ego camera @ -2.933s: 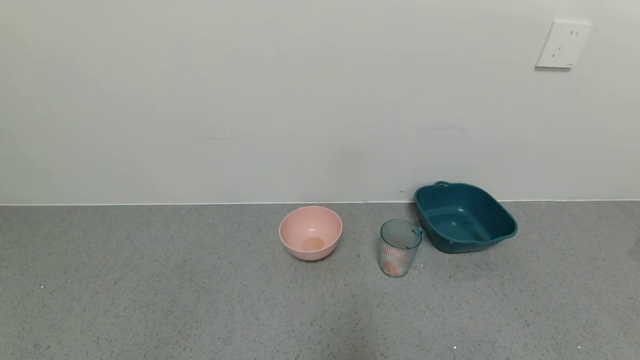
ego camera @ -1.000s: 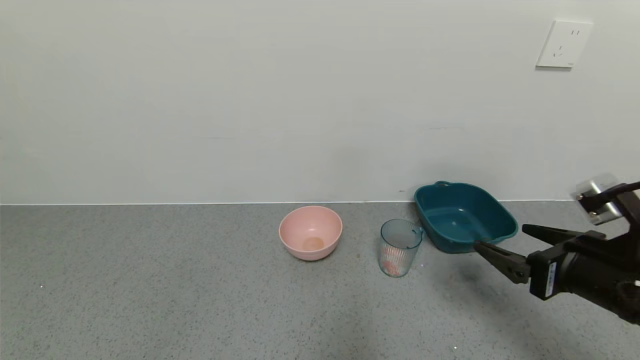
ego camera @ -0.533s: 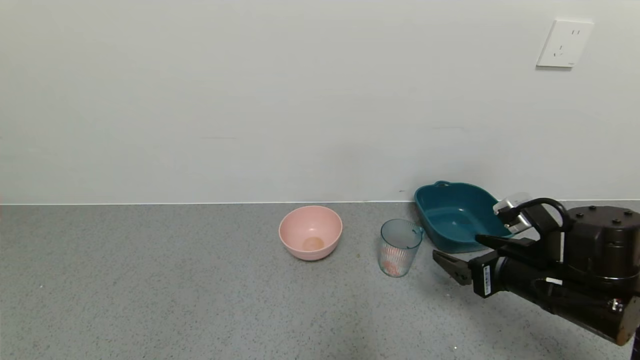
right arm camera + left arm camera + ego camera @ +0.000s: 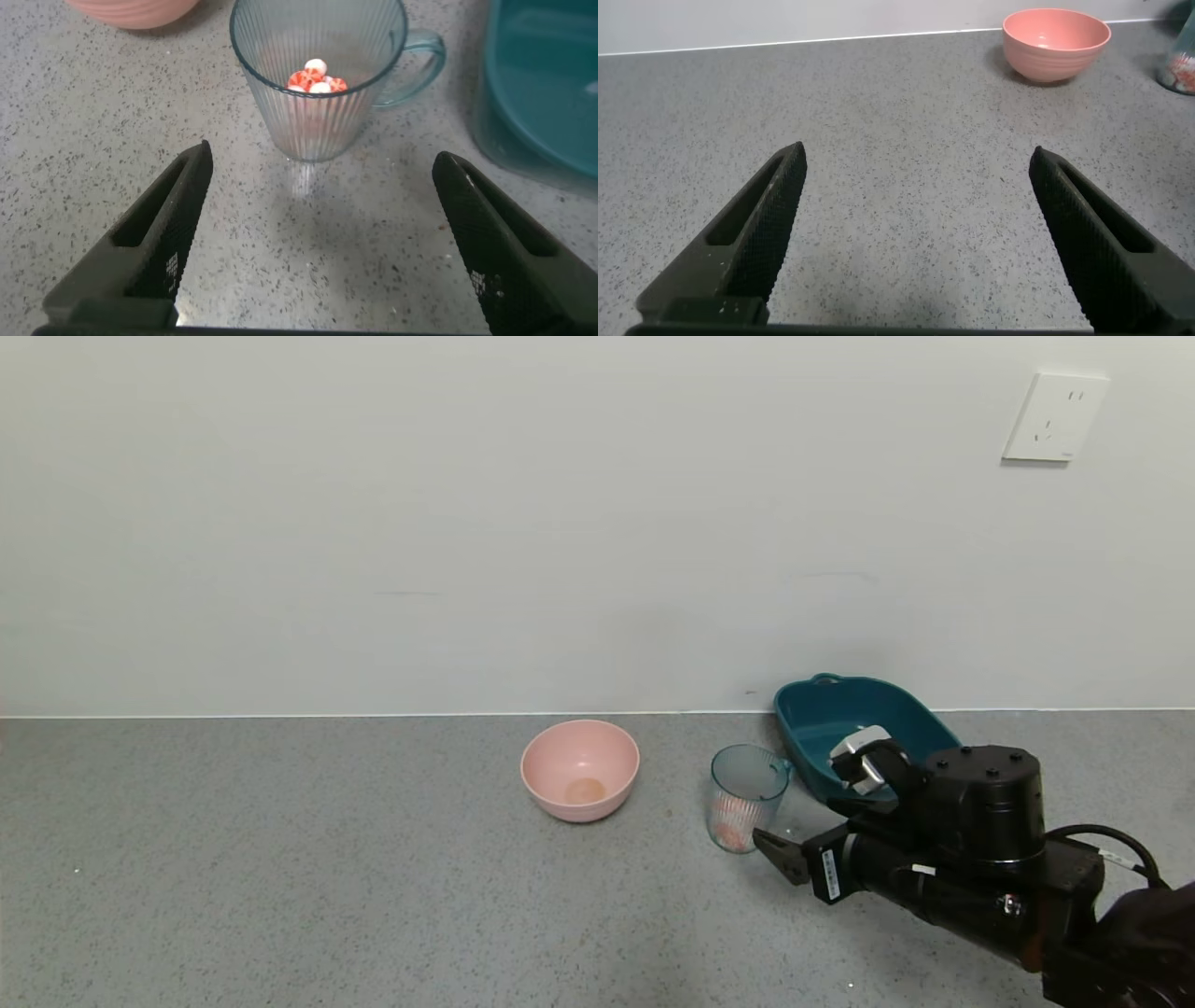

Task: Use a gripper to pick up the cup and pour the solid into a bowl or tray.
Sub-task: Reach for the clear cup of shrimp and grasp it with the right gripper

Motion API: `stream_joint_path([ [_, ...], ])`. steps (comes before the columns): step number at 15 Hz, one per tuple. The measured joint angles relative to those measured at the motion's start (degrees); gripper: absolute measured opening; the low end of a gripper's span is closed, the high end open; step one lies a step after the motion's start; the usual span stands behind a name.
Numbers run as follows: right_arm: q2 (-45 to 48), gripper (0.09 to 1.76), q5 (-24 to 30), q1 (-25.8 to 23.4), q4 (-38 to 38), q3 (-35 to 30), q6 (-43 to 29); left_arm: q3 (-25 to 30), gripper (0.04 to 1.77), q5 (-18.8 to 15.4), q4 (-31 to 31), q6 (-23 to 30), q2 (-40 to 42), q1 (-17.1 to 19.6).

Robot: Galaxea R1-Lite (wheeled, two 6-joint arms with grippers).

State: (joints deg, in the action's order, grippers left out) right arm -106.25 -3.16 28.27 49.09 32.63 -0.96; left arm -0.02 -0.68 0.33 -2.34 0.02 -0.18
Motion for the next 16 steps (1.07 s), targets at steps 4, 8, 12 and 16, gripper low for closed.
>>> stream_joint_path([
  [4, -3.62, 1.71, 0.0, 0.2, 0.02, 2.39, -0.07, 0.0, 1.72, 0.0, 0.02, -0.02, 0.0, 0.0],
  [8, -7.28, 1.71, 0.0, 0.11, 0.11, 5.71, -0.07, 0.02, 1.72, -0.02, 0.02, 0.0, 0.0, 0.0],
  [12, -10.84, 1.71, 0.02, 0.11, 0.16, 9.16, -0.3, 0.02, 1.72, -0.02, 0.0, 0.0, 0.0, 0.0],
  [16, -13.75, 1.71, 0.05, 0.04, 0.24, 12.18, -0.38, 0.02, 1.72, -0.02, 0.0, 0.0, 0.0, 0.0],
])
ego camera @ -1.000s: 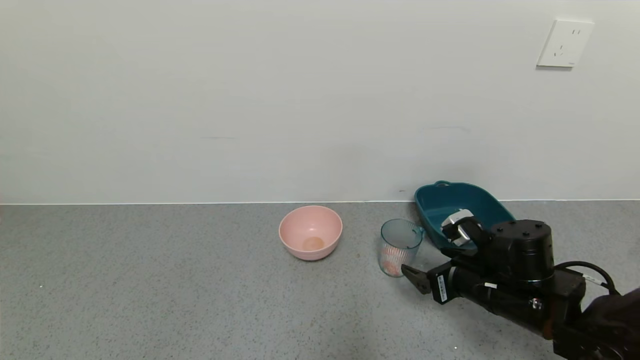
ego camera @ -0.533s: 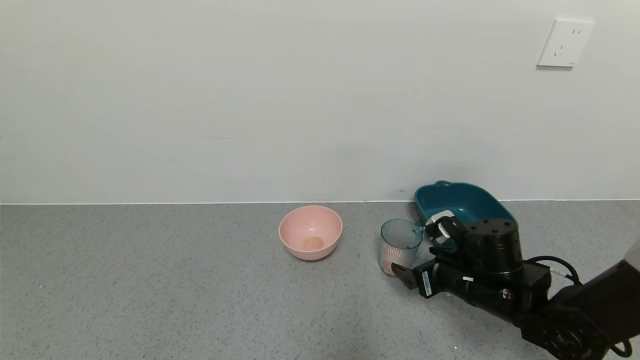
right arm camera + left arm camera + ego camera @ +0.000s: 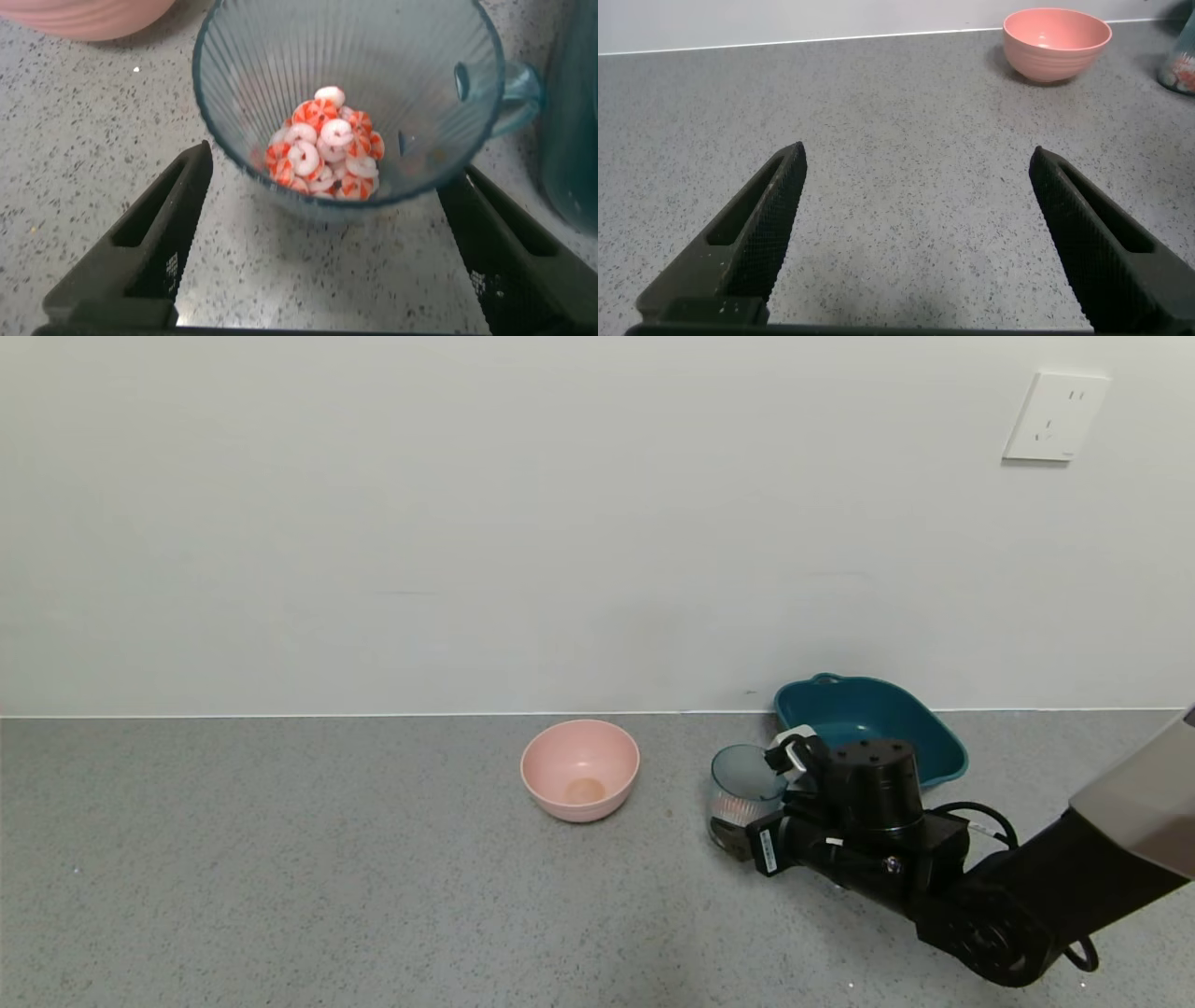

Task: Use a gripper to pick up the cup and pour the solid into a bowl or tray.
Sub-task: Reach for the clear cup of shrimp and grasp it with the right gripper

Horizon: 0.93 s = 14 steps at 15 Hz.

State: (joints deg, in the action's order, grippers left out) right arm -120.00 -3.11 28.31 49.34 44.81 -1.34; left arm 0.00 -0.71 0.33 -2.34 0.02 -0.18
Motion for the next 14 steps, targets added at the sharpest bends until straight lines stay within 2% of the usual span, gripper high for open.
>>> stream_joint_path([
  [14, -6.55, 1.71, -0.02, -0.91, 0.06, 8.33, 0.13, 0.0, 1.72, 0.0, 0.0, 0.0, 0.0, 0.0],
])
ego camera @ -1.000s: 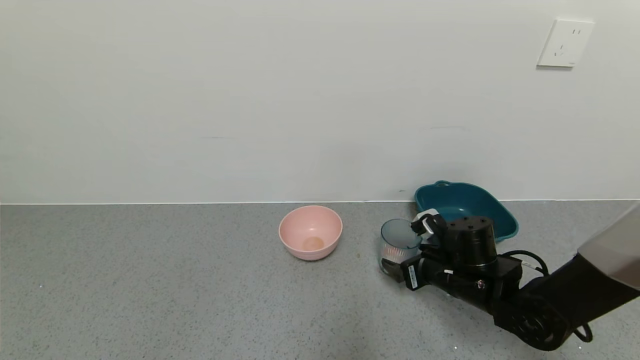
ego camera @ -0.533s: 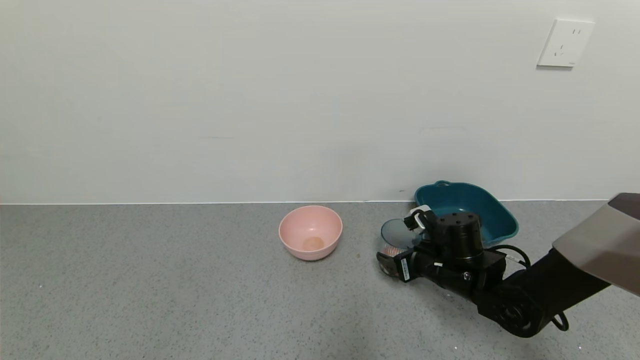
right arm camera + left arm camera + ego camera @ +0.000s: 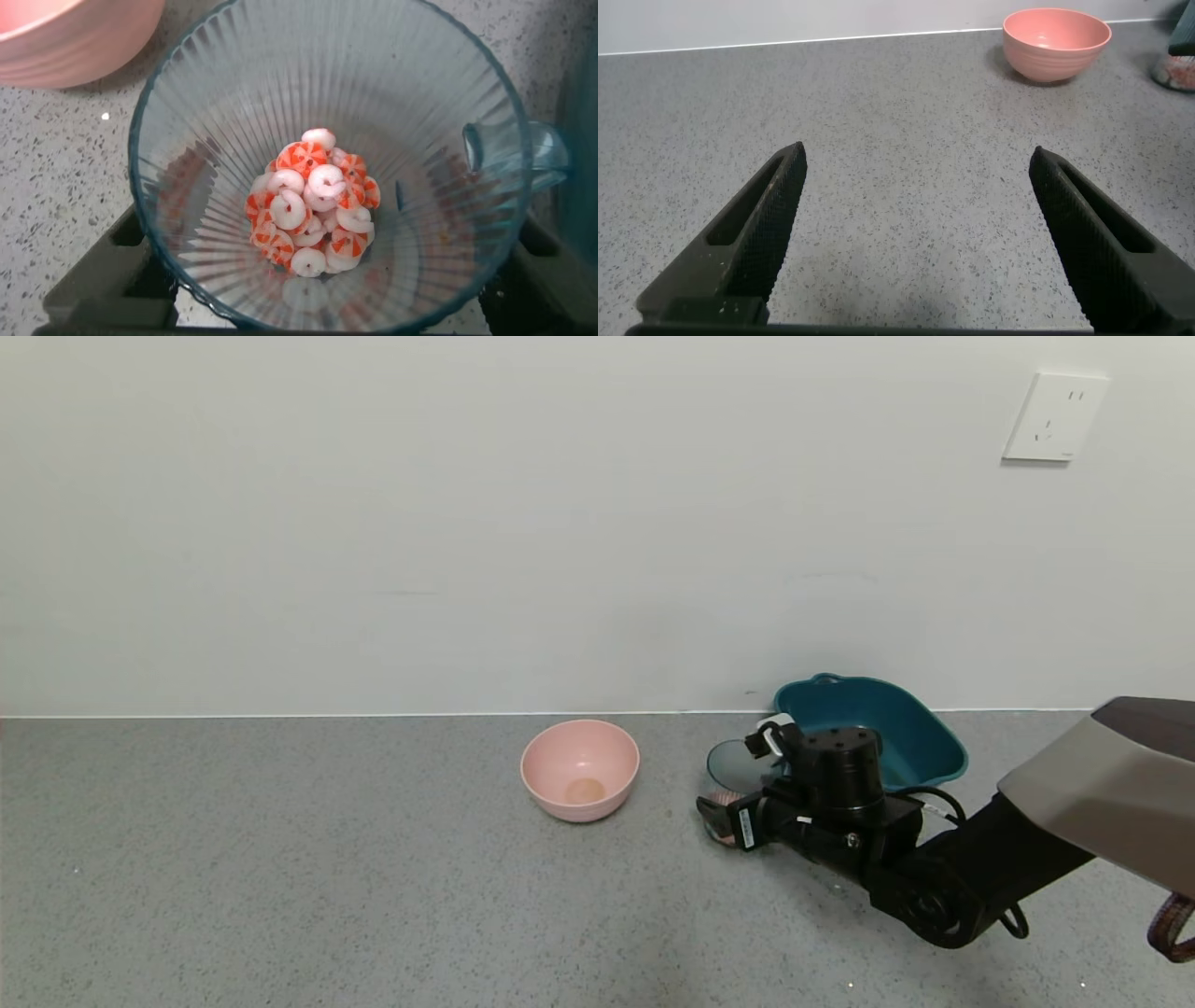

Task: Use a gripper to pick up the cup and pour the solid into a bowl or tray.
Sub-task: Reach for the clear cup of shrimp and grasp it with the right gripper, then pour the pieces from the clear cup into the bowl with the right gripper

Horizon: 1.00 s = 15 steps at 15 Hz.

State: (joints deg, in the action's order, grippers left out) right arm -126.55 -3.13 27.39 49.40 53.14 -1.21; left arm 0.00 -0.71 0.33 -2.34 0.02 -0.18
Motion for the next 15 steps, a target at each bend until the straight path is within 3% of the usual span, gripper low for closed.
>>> stream_joint_path([
  [8, -0.96, 1.71, -0.02, -0.16, -0.04, 1.22, 0.02, -0.02, 1.72, 0.0, 0.0, -0.02, 0.0, 0.0],
  [10, -0.96, 1.43, -0.09, -0.16, -0.01, 1.21, 0.11, -0.02, 1.72, 0.0, 0.0, 0.0, 0.0, 0.0],
  [15, -0.95, 1.37, -0.09, -0.06, 0.0, 1.1, 0.17, -0.02, 1.72, 0.02, 0.0, 0.0, 0.0, 0.0],
])
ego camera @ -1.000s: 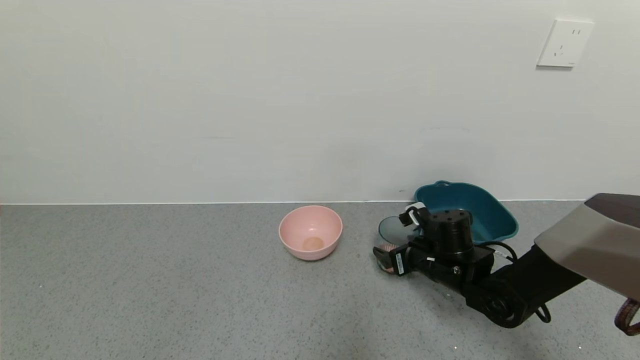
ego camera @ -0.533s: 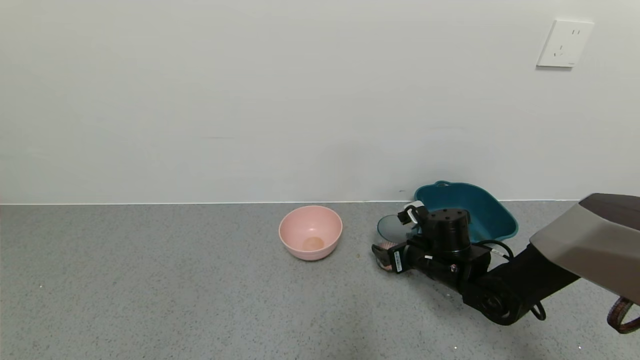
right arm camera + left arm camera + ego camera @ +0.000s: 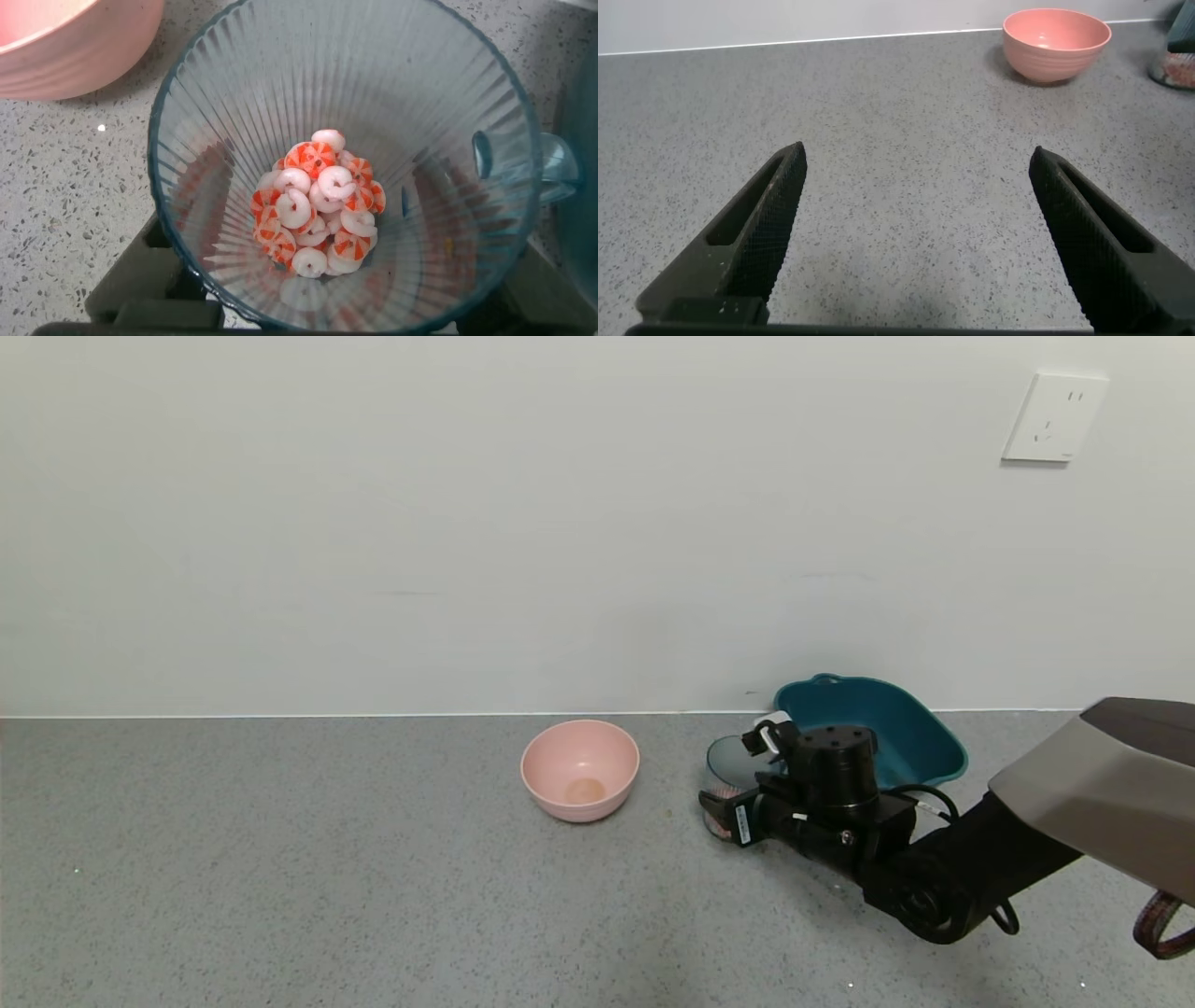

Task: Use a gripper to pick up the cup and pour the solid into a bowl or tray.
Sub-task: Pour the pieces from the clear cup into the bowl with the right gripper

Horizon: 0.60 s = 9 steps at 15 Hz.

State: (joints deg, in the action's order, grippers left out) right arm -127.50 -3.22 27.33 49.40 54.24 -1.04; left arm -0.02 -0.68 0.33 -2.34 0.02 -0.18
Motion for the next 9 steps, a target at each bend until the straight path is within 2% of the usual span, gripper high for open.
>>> stream_joint_path([
  [9, 4.79, 1.37, -0.02, 0.2, -2.74, 0.2, 1.67, 0.0, 1.72, -0.02, 0.02, -0.02, 0.0, 0.0],
])
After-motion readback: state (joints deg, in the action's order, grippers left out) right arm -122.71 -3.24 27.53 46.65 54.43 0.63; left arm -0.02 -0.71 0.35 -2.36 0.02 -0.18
